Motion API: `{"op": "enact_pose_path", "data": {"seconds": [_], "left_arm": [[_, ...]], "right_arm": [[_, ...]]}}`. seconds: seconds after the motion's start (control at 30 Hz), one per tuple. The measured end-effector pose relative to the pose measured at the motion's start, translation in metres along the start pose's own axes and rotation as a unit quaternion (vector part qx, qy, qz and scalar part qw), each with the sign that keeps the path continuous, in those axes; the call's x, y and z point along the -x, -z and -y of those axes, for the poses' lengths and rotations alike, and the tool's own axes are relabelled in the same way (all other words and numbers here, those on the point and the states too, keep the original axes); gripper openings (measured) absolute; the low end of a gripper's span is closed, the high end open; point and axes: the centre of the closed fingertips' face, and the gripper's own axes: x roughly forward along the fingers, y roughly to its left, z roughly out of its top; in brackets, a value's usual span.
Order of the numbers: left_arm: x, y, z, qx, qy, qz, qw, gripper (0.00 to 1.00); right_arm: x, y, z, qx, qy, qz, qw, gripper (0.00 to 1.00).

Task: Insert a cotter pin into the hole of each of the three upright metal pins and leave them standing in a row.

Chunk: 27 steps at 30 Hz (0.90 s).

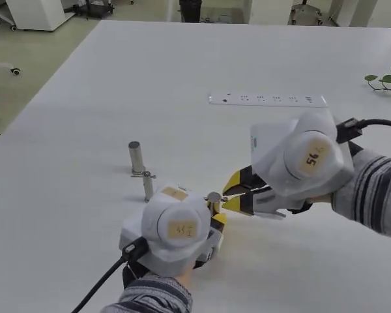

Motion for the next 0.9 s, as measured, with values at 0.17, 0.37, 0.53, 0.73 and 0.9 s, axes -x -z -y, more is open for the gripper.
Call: {"op": "enact_pose_path", "data": {"seconds": [0.17,0.37,0.53,0.73,0.9], "left_arm": [[0.0002,0.0004,0.0001,0.0,0.0,-0.001,1.0,0.1],[-0.0001,0.0008,-0.0001,0.0,-0.001,-0.001,1.0,0.1],[-0.0002,0.0008,0.0002,0.0,-0.001,-0.002,1.0,0.1],[-0.0005,0.0008,-0.0001,-0.002,-0.002,-0.002,1.0,0.09],[-0.0008,0.0007,-0.0002,-0.001,-0.003,-0.003,1.0,0.1]], "right_arm": [[-0.0015,0.0018,0.0006,-0.004,0.002,-0.001,1.0,0.0],[-0.0028,0.0016,0.0005,-0.007,0.002,0.001,1.0,0.0],[-0.003,0.0012,0.0002,-0.003,0.0,0.0,1.0,0.0],[-0.0031,0.0011,0.0006,-0.004,0.001,0.0,1.0,0.0],[-0.0035,0.0028,0.0006,-0.034,0.001,0.006,0.9994,0.0]]}}
